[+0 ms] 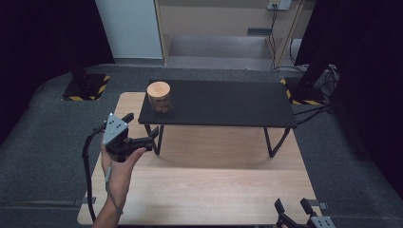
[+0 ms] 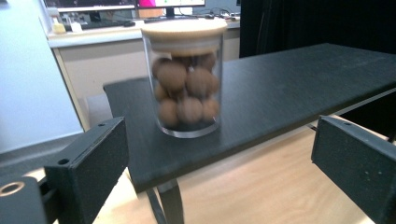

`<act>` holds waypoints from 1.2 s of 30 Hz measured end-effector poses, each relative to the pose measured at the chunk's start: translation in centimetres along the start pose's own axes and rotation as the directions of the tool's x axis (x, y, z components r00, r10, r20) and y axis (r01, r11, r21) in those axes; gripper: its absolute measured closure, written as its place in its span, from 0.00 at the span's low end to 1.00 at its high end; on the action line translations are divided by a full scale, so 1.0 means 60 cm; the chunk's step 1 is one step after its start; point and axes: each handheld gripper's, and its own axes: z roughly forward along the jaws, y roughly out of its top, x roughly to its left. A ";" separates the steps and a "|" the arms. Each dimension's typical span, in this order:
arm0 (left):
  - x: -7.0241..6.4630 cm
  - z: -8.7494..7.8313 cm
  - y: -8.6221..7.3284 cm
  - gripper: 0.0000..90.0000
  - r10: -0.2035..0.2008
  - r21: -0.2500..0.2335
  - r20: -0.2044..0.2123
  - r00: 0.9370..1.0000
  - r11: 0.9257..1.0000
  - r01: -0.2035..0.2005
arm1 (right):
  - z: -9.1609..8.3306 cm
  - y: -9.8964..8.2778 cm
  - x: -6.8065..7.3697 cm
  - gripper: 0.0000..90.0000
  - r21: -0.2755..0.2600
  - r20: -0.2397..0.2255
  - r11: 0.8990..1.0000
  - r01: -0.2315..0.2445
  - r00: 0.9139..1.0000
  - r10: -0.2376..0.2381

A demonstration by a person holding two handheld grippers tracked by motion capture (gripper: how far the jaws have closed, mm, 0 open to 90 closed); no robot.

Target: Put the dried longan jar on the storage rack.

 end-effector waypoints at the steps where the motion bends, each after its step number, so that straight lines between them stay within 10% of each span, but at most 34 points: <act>1: 0.000 0.000 0.000 0.03 0.000 0.000 0.000 1.000 1.000 0.000 | 0.000 0.000 0.000 0.08 0.001 -0.001 1.000 0.001 1.000 -0.001; 15: -0.039 -0.081 -0.117 0.04 -0.093 0.044 -0.064 0.994 0.994 0.095 | 0.007 -0.003 0.003 0.07 0.014 -0.020 1.000 0.003 1.000 -0.003; 36: -0.051 -0.117 -0.206 0.04 -0.118 0.092 -0.103 0.988 0.988 0.127 | 0.019 -0.005 0.015 0.07 0.022 -0.043 1.000 0.013 0.999 -0.012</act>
